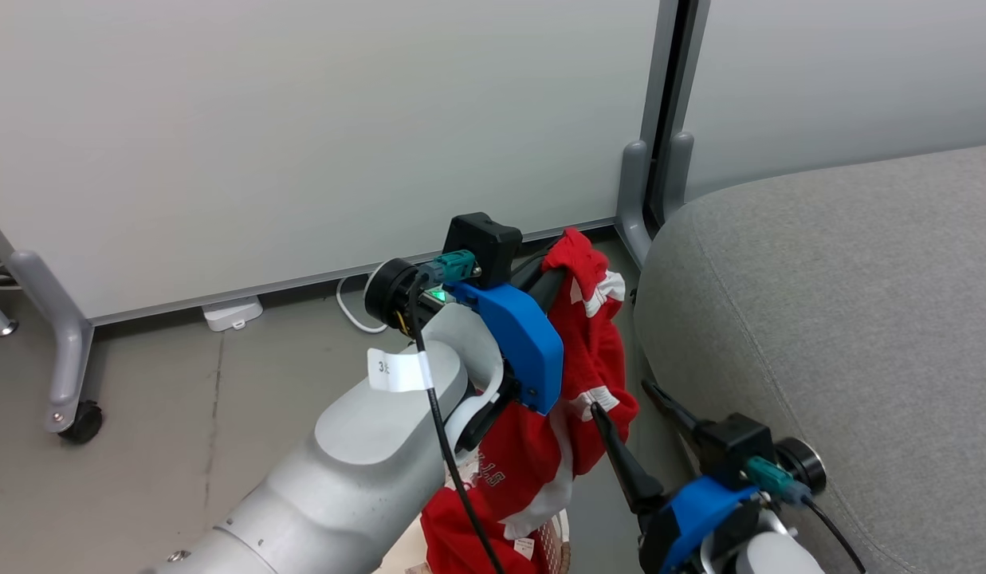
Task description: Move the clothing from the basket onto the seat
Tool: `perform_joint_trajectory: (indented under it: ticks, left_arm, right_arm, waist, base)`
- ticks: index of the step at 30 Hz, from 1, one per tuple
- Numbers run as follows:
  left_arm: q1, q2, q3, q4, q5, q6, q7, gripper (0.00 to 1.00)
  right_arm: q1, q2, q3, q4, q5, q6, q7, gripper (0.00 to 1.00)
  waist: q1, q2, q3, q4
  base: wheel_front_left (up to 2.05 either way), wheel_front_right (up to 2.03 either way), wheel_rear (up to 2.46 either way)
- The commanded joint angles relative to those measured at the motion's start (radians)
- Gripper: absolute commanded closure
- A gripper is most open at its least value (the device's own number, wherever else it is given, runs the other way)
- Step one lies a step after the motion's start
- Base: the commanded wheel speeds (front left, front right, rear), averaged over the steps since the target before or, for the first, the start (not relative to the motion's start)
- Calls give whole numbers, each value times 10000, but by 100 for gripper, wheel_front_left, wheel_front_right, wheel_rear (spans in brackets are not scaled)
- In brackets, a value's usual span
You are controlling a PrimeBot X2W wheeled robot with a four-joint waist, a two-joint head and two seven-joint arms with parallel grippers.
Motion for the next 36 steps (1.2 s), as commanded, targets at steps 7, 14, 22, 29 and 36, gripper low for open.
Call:
perform_joint_trajectory:
  ticks: [7, 14, 22, 29, 36]
  left_arm:
    - [-402, 5, -482, -17, -389, 126, -173, 100]
    - [-539, 7, -808, -29, -661, 194, -267, 100]
    - [-676, 8, -1205, -10, -995, 245, -378, 100]
    - [-804, 6, -1529, 12, -1268, 295, -479, 100]
    - [-874, 8, -1770, 104, -1540, 333, -594, 100]
  right_arm:
    - [-1361, -23, 621, 1140, 227, 1, 309, 0]
    - [-2274, -23, 1016, 2214, 543, 1, 297, 0]
    - [-3392, -22, 1575, 3660, 1262, 1, 85, 0]
    - [-4054, -22, 2276, 4538, 1919, 1, -156, 0]
    - [-4389, -20, 2909, 4987, 2354, 1, -538, 100]
  waist:
    - [0, -1, 116, 191]
    - [0, -1, 169, 270]
    - [0, -1, 180, 322]
    - [0, -1, 193, 331]
    - [0, -1, 141, 319]
  base:
    - [0, 0, 0]
    - [0, 0, 0]
    - [0, 0, 0]
    - [0, 0, 0]
    - [0, 0, 0]
